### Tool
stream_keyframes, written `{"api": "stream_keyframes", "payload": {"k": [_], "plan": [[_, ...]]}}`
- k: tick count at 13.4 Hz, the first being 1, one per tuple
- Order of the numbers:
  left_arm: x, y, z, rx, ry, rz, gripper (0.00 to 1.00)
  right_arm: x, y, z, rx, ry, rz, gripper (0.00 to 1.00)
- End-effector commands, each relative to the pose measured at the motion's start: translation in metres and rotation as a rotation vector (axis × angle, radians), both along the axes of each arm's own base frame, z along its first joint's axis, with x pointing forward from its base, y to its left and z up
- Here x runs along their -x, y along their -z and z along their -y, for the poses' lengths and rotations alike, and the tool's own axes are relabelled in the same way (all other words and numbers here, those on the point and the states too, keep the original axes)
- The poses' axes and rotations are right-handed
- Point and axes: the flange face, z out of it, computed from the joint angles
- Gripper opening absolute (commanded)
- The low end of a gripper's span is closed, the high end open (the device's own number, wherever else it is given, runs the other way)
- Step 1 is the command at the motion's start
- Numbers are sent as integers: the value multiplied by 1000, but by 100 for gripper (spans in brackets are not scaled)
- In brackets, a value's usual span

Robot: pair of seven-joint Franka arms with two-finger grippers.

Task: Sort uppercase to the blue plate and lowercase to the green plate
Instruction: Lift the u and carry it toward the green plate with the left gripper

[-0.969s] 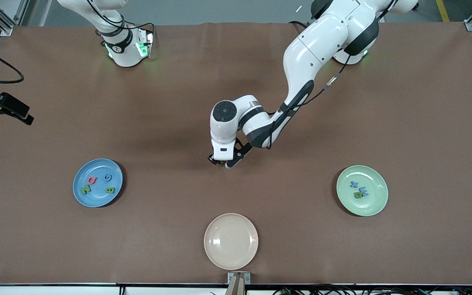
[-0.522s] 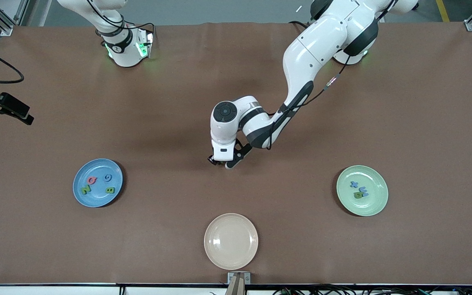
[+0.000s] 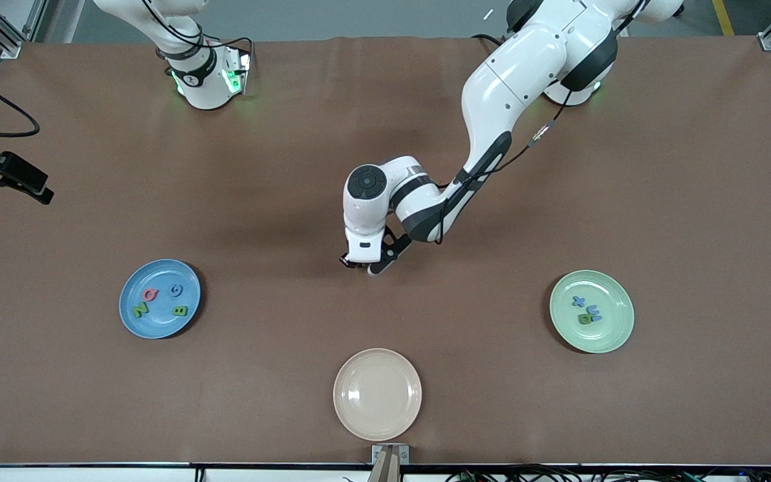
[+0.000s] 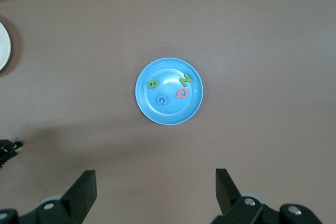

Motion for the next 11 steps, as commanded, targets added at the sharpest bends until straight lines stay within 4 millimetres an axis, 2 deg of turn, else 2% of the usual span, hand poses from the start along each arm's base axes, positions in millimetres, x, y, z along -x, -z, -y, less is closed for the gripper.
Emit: {"api": "stream_keyframes", "payload": {"k": [1,7,10,11], "plan": [[-1,22,-1,-8,-7,2,37,3,-2,4,10,23,9,100],[-2,25,1,8,-10,9,37,1,-4,5,10,25,24,100],[-2,32,-2,5,-6,7,19,1,-4,5,10,25,27,100],[-4,33,-3,1,-7,10,17,1,-4,4,11,25,29,100]]}}
